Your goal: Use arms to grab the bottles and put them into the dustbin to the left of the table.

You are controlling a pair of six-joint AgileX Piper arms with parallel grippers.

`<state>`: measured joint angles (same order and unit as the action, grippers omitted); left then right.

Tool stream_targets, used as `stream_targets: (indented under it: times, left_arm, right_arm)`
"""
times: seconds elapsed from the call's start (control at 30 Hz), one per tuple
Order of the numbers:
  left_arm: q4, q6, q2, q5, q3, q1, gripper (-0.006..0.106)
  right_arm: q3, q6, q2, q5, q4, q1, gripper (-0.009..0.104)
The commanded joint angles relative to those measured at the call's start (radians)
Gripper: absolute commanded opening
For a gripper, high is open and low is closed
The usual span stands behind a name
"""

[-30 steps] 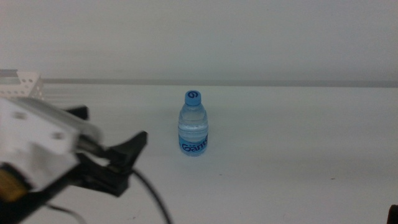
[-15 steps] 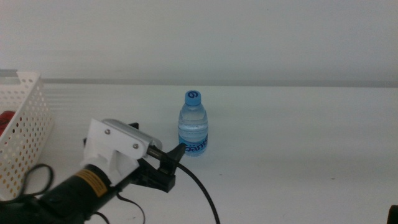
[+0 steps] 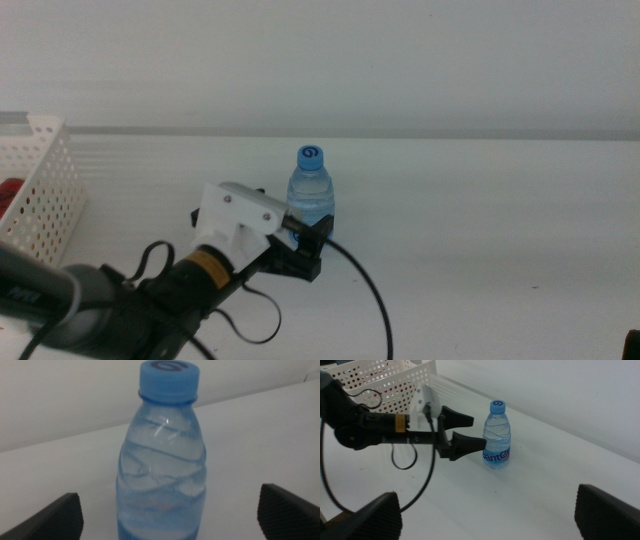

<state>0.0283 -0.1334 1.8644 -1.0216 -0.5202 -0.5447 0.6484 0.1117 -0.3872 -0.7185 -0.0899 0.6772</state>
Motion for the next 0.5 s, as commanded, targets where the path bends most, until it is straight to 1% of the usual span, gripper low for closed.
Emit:
stream_targets:
  times: [0.0, 0.13, 0.47]
  left_arm:
    - [-0.001, -0.017, 0.027, 0.026, -0.044, -0.006, 0.094]
    - [0.001, -0.017, 0.079, 0.092, -0.120, -0.006, 0.094]
    - [0.003, -0.025, 0.182, 0.101, -0.252, -0.006, 0.094]
  right_arm:
    - [-0.006, 0.001, 0.004, 0.006, 0.004, 0.002, 0.092]
    - [-0.006, 0.001, 0.004, 0.006, 0.004, 0.002, 0.092]
    - [-0.006, 0.001, 0.004, 0.006, 0.004, 0.002, 0.092]
